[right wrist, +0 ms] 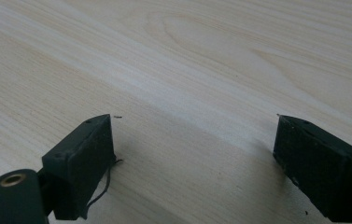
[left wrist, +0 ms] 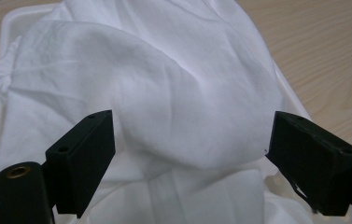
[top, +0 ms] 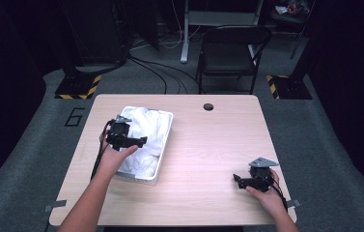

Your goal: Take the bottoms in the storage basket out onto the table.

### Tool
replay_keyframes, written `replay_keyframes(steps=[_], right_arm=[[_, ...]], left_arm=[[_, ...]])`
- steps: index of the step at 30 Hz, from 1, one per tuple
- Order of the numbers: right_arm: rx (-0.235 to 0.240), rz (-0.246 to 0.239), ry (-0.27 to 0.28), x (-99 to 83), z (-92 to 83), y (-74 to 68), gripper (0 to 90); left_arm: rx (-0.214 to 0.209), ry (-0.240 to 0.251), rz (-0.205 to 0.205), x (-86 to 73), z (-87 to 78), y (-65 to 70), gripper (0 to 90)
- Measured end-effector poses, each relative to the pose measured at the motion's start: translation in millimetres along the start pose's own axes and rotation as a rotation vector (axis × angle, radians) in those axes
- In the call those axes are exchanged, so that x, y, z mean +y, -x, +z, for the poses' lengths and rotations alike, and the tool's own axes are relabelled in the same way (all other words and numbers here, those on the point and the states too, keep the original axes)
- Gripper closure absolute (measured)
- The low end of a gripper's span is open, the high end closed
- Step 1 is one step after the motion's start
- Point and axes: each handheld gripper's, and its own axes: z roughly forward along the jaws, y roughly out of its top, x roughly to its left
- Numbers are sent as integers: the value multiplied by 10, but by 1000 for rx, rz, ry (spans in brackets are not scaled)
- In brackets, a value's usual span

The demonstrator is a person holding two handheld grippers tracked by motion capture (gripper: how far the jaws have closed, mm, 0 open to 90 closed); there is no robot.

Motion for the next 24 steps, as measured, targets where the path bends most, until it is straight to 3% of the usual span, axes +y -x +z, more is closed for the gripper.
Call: replay_keyframes(steps=[6, 7, 10, 12, 16, 19, 24], right_arm=[[0, 0, 0, 0, 0, 0, 116], [0, 0, -1, 0, 0, 0, 116], [0, 1, -1, 0, 0, -1, 116], [-1, -1, -3, 1, -1, 1, 116], [-1, -1, -3, 1, -1, 1, 116], [-2, -1, -1, 0, 0, 1, 116], [-2, -1, -1, 0, 0, 1, 116]], left_arm=[[-11, -11, -6, 46, 213, 113, 143], [-11, -38, 24, 49, 254, 128, 143], [-2, -38, 11, 41, 308, 154, 143], [0, -53, 19, 34, 340, 143, 143], [15, -58, -2, 10, 393, 115, 143], [57, -79, -7, -9, 422, 63, 136], [80, -98, -28, -45, 454, -13, 117]])
